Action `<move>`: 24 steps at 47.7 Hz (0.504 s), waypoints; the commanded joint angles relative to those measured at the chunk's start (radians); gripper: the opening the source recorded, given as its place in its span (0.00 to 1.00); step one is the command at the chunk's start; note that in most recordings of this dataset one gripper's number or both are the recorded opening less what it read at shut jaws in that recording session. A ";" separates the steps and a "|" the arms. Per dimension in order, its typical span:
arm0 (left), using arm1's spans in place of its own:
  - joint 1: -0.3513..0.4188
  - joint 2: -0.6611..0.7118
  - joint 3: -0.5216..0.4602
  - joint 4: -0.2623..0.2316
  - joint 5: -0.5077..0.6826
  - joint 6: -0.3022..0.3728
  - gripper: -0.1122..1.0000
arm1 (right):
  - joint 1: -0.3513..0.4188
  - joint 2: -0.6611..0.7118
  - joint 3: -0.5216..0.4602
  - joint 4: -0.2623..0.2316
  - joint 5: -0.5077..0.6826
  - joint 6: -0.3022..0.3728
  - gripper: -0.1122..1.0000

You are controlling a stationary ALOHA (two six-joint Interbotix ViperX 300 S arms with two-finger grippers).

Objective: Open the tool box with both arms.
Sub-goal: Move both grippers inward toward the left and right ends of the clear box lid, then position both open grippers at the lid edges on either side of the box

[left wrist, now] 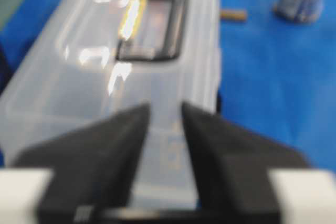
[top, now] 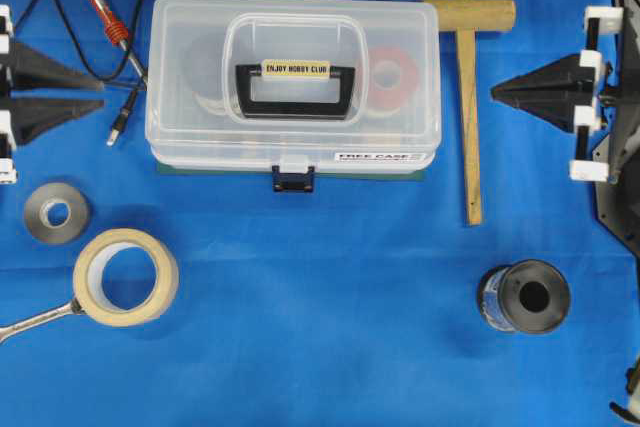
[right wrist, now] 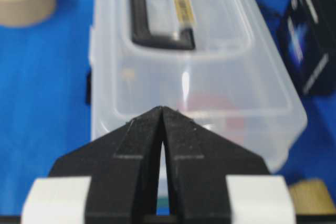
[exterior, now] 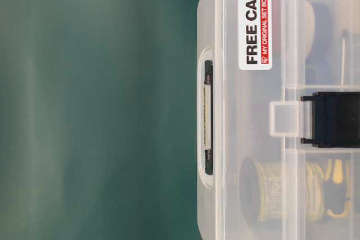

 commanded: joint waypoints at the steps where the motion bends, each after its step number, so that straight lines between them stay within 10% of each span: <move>1: 0.023 0.014 0.009 -0.002 0.000 -0.002 0.43 | -0.034 0.035 -0.008 0.003 0.021 0.008 0.12; 9: 0.067 0.046 0.058 -0.003 0.002 -0.002 0.85 | -0.089 0.121 0.003 0.003 0.041 0.028 0.52; 16: 0.087 0.094 0.077 -0.003 -0.008 -0.003 0.84 | -0.112 0.196 0.005 0.002 0.025 0.031 0.85; 24: 0.089 0.161 0.081 -0.003 -0.054 -0.003 0.87 | -0.120 0.265 0.000 0.002 -0.009 0.031 0.84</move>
